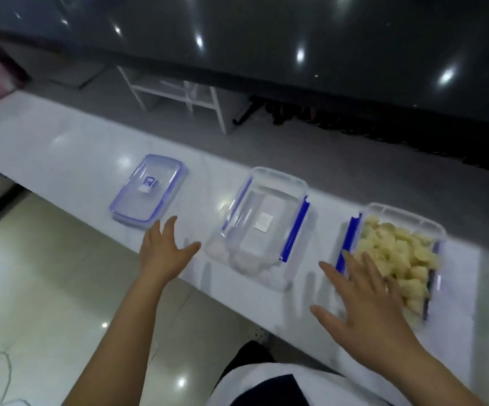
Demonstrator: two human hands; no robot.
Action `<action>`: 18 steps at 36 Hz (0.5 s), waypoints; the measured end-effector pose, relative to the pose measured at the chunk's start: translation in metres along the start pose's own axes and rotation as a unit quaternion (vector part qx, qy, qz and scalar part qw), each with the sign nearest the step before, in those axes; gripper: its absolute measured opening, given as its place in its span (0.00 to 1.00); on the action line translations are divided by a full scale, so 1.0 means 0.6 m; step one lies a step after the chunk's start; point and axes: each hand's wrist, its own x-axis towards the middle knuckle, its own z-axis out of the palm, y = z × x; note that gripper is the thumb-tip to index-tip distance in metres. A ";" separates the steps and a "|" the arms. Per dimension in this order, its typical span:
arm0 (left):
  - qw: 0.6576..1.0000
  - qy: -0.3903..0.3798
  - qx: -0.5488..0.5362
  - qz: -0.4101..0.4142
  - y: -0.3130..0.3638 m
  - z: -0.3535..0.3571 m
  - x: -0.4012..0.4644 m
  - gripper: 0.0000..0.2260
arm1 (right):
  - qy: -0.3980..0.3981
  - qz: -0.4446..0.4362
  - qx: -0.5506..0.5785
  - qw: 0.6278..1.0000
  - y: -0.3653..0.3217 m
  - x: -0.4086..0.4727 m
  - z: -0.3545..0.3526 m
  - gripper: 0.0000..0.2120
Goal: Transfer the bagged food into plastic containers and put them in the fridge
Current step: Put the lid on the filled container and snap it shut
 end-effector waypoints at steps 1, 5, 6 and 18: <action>1.000 0.012 0.011 -0.002 -0.014 -0.011 0.031 0.41 | 0.010 0.011 -0.022 1.000 -0.019 0.008 0.000 0.36; 0.998 0.024 0.049 -0.022 -0.067 -0.046 0.146 0.46 | 0.025 0.068 -0.049 0.996 -0.082 0.040 -0.007 0.36; 0.998 0.018 0.060 -0.023 -0.078 -0.052 0.170 0.48 | 0.029 0.081 -0.048 0.995 -0.092 0.045 -0.008 0.37; 0.995 -0.026 0.101 -0.002 -0.126 -0.072 0.274 0.58 | 0.048 0.097 -0.050 0.993 -0.196 0.054 0.029 0.38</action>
